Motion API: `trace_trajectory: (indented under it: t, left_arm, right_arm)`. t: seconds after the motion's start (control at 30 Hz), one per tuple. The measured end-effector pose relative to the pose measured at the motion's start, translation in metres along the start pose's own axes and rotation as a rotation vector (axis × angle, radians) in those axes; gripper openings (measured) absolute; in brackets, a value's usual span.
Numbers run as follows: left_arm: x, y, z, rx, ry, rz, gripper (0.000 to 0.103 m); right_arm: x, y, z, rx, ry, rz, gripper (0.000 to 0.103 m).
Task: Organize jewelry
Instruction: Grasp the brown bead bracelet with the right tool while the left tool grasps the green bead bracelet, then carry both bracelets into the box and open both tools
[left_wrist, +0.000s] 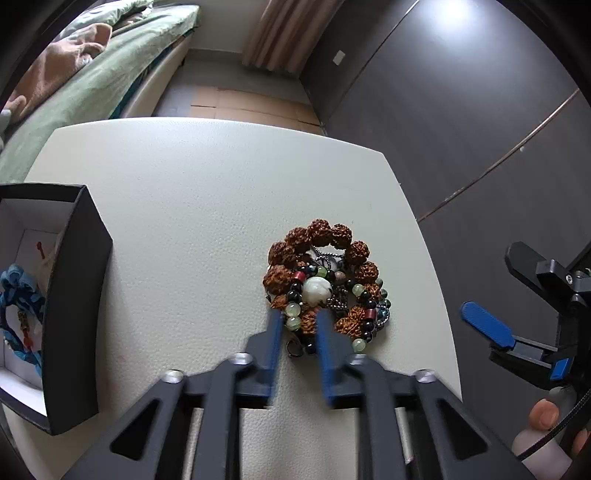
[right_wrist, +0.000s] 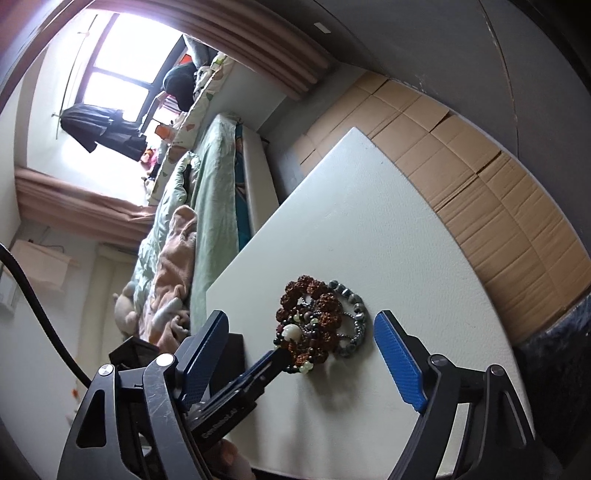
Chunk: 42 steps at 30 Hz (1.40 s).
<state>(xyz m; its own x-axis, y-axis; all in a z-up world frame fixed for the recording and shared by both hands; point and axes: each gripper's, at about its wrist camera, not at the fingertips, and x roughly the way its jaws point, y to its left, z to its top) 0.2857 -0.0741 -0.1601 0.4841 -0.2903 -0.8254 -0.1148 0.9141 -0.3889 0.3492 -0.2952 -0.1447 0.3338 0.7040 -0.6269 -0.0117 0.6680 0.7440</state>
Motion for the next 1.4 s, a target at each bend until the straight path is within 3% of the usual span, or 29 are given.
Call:
trace_trajectory:
  t: [0.07, 0.13, 0.23, 0.53, 0.9, 1.1, 1.17, 1.4]
  left_arm:
    - [-0.004, 0.000, 0.000, 0.008, -0.021, 0.001, 0.008]
    - [-0.009, 0.000, -0.001, 0.011, -0.034, -0.010, 0.008]
    - [-0.016, -0.002, 0.001, 0.016, -0.048, -0.029, 0.008]
    - [-0.056, -0.002, 0.008, 0.030, -0.119, -0.080, 0.008]
    - [-0.090, 0.015, 0.010, 0.010, -0.175, -0.083, 0.008]
    - [-0.107, 0.031, 0.012, -0.011, -0.202, -0.073, 0.008]
    - [-0.116, 0.034, 0.010, -0.016, -0.215, -0.068, 0.008]
    - [-0.155, 0.053, 0.009, -0.029, -0.274, -0.045, 0.008]
  right_arm:
    - [0.005, -0.003, -0.002, 0.046, 0.032, 0.046, 0.066]
    - [0.008, -0.004, -0.005, 0.096, 0.062, 0.122, 0.065]
    - [0.011, 0.002, -0.008, 0.076, 0.040, 0.079, 0.062]
    - [0.044, 0.006, -0.015, 0.047, 0.093, -0.008, 0.036]
    - [0.065, 0.018, -0.010, -0.069, 0.070, -0.227, 0.034]
    - [0.080, 0.011, -0.010, -0.087, 0.103, -0.270, 0.033]
    - [0.082, 0.015, -0.012, -0.127, 0.098, -0.299, 0.021]
    - [0.070, 0.033, -0.020, -0.164, 0.068, -0.171, 0.020]
